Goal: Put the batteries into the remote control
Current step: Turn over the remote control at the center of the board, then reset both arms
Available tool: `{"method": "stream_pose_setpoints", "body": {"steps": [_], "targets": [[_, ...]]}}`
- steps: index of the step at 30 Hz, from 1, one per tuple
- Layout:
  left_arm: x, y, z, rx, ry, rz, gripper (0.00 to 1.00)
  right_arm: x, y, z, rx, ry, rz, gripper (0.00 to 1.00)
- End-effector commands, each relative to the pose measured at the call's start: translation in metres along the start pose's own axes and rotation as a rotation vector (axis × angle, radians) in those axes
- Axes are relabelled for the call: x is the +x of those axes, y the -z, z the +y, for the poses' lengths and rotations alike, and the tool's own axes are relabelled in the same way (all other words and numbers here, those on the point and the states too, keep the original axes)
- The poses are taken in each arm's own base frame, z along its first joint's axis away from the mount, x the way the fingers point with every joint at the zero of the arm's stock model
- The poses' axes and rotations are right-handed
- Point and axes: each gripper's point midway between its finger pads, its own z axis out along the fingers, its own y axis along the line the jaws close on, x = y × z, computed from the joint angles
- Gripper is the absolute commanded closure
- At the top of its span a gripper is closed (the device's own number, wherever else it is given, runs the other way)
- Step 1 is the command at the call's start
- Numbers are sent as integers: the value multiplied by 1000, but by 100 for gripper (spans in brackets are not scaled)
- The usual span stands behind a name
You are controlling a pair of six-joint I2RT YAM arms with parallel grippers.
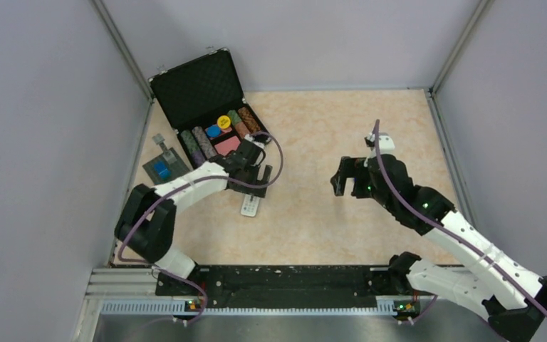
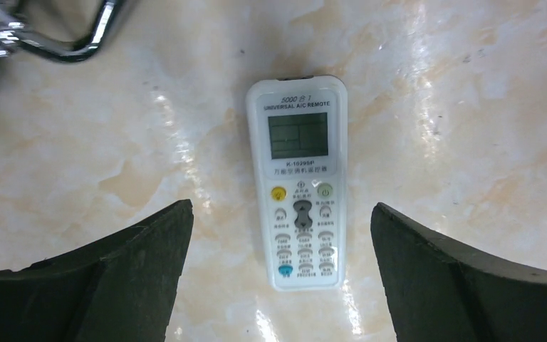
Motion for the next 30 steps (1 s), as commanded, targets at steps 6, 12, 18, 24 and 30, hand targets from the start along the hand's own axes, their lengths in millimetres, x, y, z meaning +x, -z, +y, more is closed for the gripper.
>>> {"method": "stream_pose_setpoints", "body": {"steps": [6, 12, 18, 24, 30], "targets": [[-21, 134, 19, 46, 154, -348, 1, -60, 80, -50, 170, -98, -276, 1], [-2, 236, 41, 131, 228, -658, 1, -94, 142, -82, 214, -161, -518, 1], [38, 320, 78, 173, 388, -944, 1, -110, 179, -98, 223, -208, -650, 1], [49, 329, 92, 130, 434, -954, 1, -112, 176, -92, 195, -206, -650, 1], [50, 333, 101, 65, 436, -925, 1, -108, 170, -86, 166, -209, -631, 1]]}}
